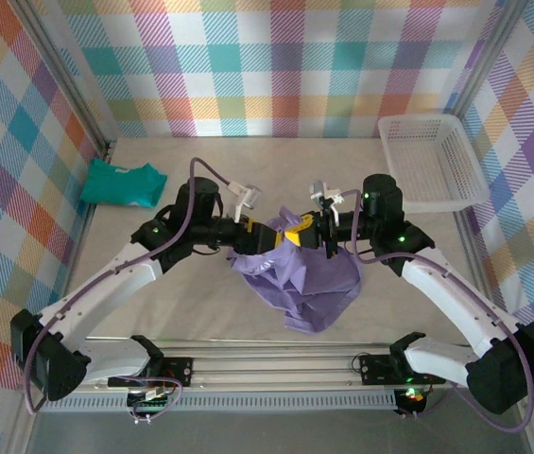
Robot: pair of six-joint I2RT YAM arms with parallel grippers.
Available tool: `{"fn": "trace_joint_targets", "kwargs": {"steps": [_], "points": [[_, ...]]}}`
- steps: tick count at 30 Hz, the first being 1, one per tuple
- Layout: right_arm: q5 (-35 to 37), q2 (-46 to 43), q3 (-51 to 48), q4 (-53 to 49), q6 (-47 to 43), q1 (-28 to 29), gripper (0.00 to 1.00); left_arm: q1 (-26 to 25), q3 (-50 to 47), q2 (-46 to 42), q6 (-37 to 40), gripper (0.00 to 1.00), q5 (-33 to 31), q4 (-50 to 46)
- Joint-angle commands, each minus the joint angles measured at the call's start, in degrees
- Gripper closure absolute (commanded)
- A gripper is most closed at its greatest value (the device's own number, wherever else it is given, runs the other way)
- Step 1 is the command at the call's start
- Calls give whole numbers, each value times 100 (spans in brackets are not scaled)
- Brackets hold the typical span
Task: Fold the inside-out t-shirt
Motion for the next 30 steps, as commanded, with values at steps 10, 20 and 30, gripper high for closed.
{"fn": "trace_joint_targets", "kwargs": {"steps": [10, 20, 30], "points": [[-4, -127, 10, -203, -504, -23, 100, 28, -201, -162, -355, 67, 1072, 862], [157, -192, 63, -442, -765, -21, 100, 28, -191, -257, -271, 72, 929, 472], [109, -239, 11, -336, -643, -21, 100, 28, -169, -210, -153, 92, 397, 264]]}}
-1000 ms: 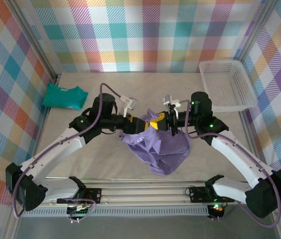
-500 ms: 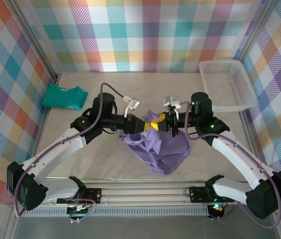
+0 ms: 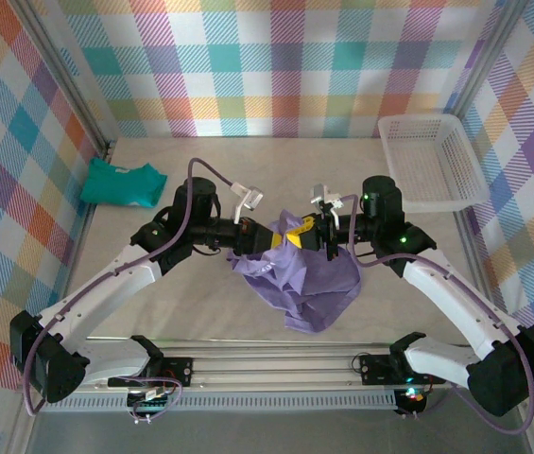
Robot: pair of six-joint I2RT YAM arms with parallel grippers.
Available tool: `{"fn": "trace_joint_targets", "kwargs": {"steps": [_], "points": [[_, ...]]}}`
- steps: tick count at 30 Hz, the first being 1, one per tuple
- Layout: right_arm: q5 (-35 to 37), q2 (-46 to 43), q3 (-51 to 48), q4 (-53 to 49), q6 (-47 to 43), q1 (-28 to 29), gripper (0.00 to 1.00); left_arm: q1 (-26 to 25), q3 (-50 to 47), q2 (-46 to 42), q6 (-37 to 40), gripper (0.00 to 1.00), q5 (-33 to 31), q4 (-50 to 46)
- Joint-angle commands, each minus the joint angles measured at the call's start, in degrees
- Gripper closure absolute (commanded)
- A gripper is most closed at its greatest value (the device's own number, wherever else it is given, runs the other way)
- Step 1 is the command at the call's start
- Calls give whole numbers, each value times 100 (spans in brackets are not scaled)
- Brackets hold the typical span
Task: Fold the inside-out t-shirt
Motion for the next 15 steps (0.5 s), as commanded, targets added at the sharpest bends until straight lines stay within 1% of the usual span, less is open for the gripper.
{"fn": "trace_joint_targets", "kwargs": {"steps": [1, 2, 5, 8, 10, 13, 15], "points": [[-92, -184, -6, 50, -94, -17, 100, 10, -30, -76, 108, 96, -274, -111], [-41, -213, -31, 34, -94, -19, 100, 10, -34, -96, 103, 100, -334, -103], [324, -289, -108, -120, 147, -17, 100, 10, -116, -384, 165, 100, -520, 77], [853, -308, -178, -323, 329, -18, 100, 11, -439, -925, 164, 100, -584, 675], [952, -296, -271, -287, 482, -17, 100, -19, -669, -1189, 200, 100, -588, 1021], [964, -363, -605, 141, 732, -17, 100, -264, -765, -1139, 507, 100, -559, 932], [1233, -463, -855, 354, 866, -17, 100, -437, -692, -949, 663, 99, -531, 672]]}}
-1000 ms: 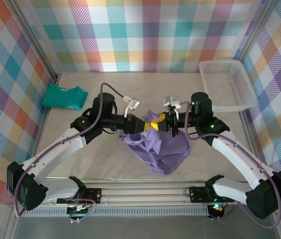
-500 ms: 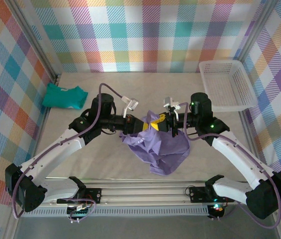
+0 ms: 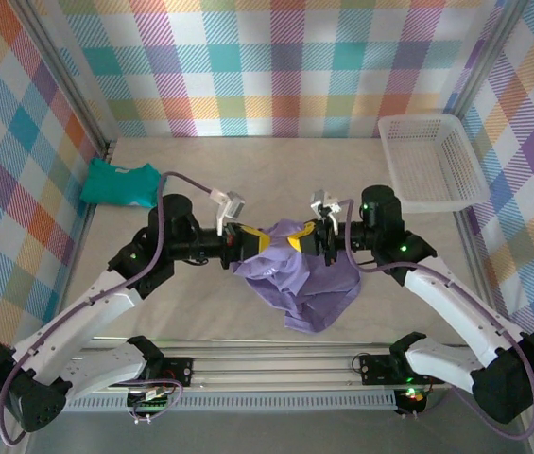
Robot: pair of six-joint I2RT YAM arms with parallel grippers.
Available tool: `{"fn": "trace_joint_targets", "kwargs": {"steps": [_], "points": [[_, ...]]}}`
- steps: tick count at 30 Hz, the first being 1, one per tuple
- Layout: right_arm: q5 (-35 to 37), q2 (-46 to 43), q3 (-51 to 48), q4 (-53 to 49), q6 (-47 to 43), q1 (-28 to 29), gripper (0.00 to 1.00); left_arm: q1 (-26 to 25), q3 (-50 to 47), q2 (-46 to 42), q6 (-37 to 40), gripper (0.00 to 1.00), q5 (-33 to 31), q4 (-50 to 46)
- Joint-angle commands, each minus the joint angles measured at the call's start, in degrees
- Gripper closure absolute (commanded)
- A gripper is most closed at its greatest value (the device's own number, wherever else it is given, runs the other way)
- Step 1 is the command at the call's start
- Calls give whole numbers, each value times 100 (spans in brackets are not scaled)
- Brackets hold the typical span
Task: Fold the inside-out t-shirt
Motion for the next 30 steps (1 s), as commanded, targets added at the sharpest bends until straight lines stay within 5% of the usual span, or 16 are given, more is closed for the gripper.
{"fn": "trace_joint_targets", "kwargs": {"steps": [1, 4, 9, 13, 22, 30], "points": [[619, -191, -387, 265, 344, -76, 100, -208, 2, 198, 385, 96, 86, 6], [737, -266, -595, 345, 530, -81, 100, -213, -60, 195, 478, 90, -290, -345], [743, -378, -1020, 637, 835, -76, 100, -192, -422, -105, 274, 60, -1685, -1039], [920, -444, -1130, 786, 965, -76, 100, -171, -859, -146, -380, 48, -1434, -914], [957, -345, -1125, 1032, 1067, -76, 100, -167, -1387, 375, -2154, 39, -1010, 571], [922, -506, -1217, 1041, 1098, -67, 100, -167, -1209, 1036, -2483, 43, -1137, 1159]]}}
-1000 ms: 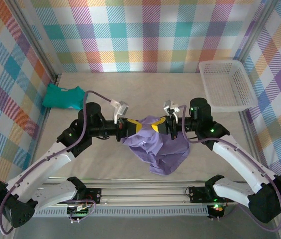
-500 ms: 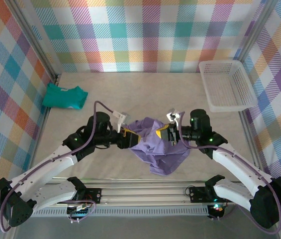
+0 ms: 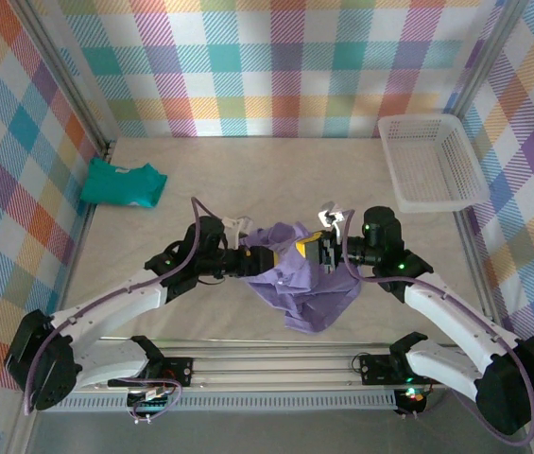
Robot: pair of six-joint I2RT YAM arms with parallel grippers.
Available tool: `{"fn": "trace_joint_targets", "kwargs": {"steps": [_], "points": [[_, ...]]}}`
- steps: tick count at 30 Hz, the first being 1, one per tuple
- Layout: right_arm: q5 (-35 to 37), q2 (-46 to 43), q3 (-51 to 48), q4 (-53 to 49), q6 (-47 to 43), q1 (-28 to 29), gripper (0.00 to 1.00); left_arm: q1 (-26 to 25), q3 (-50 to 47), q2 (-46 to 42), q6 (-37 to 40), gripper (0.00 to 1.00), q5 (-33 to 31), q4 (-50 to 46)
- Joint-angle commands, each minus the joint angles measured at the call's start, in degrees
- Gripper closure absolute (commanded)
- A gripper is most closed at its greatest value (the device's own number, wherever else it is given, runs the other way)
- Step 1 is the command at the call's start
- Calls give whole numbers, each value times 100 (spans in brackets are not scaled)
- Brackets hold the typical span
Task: Fold the inside-out t-shirt
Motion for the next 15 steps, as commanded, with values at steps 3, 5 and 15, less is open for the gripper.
{"fn": "trace_joint_targets", "kwargs": {"steps": [3, 5, 15], "points": [[-32, -239, -102, 233, 69, -21, 100, -3, 201, 416, -299, 52, 55, 479], [-6, -276, -118, 210, 58, -8, 100, -5, 212, 472, -298, 61, 81, 535], [2248, -726, -54, -1637, 706, -20, 85, -430, 223, 370, 335, 100, 369, 1420]]}}
